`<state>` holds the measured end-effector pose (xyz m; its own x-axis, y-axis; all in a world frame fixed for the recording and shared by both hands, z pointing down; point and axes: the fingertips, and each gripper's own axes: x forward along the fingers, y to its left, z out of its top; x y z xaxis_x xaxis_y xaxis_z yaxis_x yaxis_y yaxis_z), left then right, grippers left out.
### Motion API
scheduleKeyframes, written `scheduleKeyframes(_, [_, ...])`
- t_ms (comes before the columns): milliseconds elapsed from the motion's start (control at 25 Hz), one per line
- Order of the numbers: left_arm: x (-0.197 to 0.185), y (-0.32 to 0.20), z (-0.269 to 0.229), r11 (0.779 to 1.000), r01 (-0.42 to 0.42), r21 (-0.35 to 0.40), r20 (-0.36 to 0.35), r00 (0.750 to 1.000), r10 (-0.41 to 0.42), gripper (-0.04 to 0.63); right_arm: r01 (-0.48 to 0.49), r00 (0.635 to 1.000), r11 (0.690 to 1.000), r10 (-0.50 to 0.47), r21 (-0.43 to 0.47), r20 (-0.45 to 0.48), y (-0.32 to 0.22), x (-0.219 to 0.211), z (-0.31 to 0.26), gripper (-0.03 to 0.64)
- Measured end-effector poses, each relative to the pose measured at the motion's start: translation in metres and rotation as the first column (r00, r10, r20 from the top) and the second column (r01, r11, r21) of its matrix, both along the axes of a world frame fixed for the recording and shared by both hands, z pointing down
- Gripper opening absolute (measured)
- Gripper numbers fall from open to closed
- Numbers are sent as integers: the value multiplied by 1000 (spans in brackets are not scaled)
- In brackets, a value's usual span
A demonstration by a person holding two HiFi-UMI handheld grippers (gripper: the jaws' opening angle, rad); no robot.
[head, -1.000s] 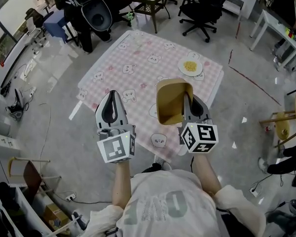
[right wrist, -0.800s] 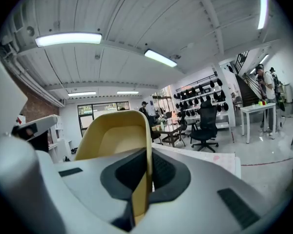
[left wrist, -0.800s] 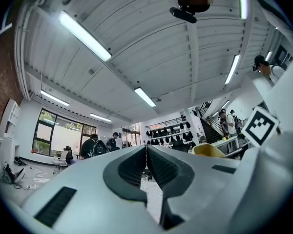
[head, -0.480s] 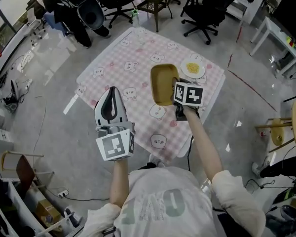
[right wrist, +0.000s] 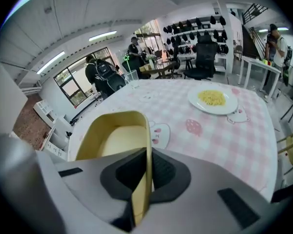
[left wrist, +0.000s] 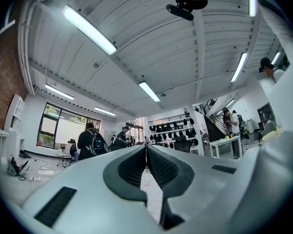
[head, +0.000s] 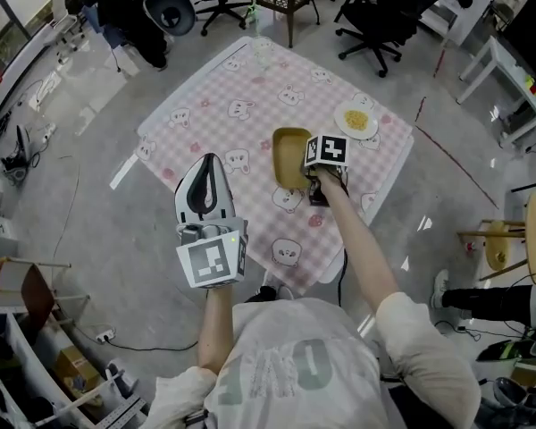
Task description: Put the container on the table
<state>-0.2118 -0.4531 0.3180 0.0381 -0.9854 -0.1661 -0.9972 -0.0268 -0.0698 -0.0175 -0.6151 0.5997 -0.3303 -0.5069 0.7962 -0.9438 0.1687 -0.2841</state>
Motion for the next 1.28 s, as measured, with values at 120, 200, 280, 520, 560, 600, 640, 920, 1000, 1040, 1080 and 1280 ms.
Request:
scheduleKeyframes(120, [-4,1,5,1000,11,-12,-1,1000,-11,29,-1,1000,999,0,-44,-31,1,2,16,32])
scheduleKeyframes(200, [-10,1,9,1000,21,-18,-4,1000,-21,29,4,999,999,-7,-50,-47,2,1,23,32])
scheduleKeyframes(280, [-14,2,12,999,30,-22,-6,1000,-30,29,3,999,999,-5,-55,-42,3,-1,27,34])
scheduleKeyframes(520, [-19,3,13,999,45,-29,-9,999,-45,29,-8,1000,999,9,-50,8,5,-6,30,37])
scheduleKeyframes(560, [-20,4,14,999,46,-30,-9,999,-46,29,-11,1000,999,11,-46,16,5,-6,28,41])
scheduleKeyframes(600, [-22,4,14,998,47,-31,-9,999,-47,29,-14,1000,999,15,-41,22,5,-7,26,51])
scheduleKeyframes(640, [-23,5,15,998,48,-33,-6,999,-49,29,-18,999,999,19,-34,28,4,-8,23,76])
scheduleKeyframes(920, [-17,0,19,998,45,-51,7,999,-44,29,-48,995,986,33,159,95,-23,1,-48,131])
scheduleKeyframes(1000, [-15,1,20,998,39,-53,13,999,-38,29,-35,995,956,6,291,101,-22,2,-87,130])
scheduleKeyframes(1040, [-14,2,20,998,35,-54,16,999,-34,29,-26,995,931,-12,365,102,-17,2,-109,130])
scheduleKeyframes(1080, [-13,3,20,998,30,-54,19,999,-30,29,-18,994,898,-31,440,105,-7,3,-132,129])
scheduleKeyframes(1280, [-8,13,11,999,11,-36,27,1000,-10,29,-31,988,690,-91,723,128,68,10,-223,56])
